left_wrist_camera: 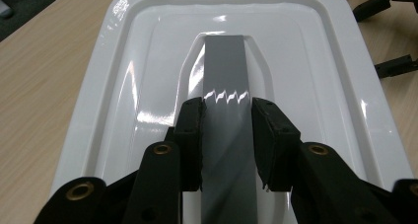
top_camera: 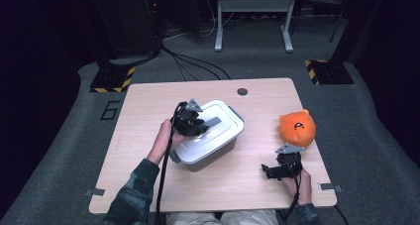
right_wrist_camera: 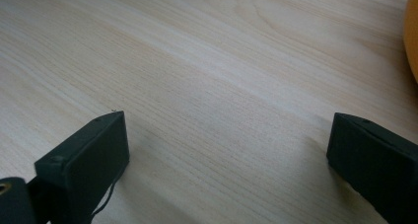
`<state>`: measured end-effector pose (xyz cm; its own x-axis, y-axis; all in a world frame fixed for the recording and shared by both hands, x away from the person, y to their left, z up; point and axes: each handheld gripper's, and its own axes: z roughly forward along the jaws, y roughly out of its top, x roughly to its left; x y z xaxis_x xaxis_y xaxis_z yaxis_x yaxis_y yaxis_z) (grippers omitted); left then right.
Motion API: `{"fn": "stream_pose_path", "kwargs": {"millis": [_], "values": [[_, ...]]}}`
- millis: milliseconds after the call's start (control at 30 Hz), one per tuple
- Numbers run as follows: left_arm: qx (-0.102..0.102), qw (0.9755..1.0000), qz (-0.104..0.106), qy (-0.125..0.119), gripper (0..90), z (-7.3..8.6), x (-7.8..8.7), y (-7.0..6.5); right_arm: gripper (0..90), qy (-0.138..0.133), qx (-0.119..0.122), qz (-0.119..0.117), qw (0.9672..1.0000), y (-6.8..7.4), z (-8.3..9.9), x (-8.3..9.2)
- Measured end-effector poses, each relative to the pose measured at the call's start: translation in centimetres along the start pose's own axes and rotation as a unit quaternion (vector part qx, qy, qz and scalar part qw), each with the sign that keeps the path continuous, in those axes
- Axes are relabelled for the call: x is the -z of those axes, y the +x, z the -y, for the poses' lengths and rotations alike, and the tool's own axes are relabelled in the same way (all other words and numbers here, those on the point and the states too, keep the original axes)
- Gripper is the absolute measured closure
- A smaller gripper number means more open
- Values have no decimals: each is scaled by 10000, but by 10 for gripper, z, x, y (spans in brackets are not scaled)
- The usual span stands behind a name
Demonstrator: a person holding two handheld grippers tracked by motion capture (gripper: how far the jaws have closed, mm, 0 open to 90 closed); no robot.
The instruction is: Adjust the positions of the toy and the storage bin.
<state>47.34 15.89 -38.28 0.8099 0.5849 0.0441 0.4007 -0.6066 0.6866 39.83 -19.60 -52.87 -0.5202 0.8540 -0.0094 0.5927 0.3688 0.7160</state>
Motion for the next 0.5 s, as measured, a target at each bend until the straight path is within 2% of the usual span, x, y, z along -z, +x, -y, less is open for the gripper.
{"fn": "stream_pose_path", "kwargs": {"millis": [500], "values": [[44, 10000, -20, -35, 666, -13, -12, -14, 19, -6, -9, -17, 10000, 0, 0, 0]]}}
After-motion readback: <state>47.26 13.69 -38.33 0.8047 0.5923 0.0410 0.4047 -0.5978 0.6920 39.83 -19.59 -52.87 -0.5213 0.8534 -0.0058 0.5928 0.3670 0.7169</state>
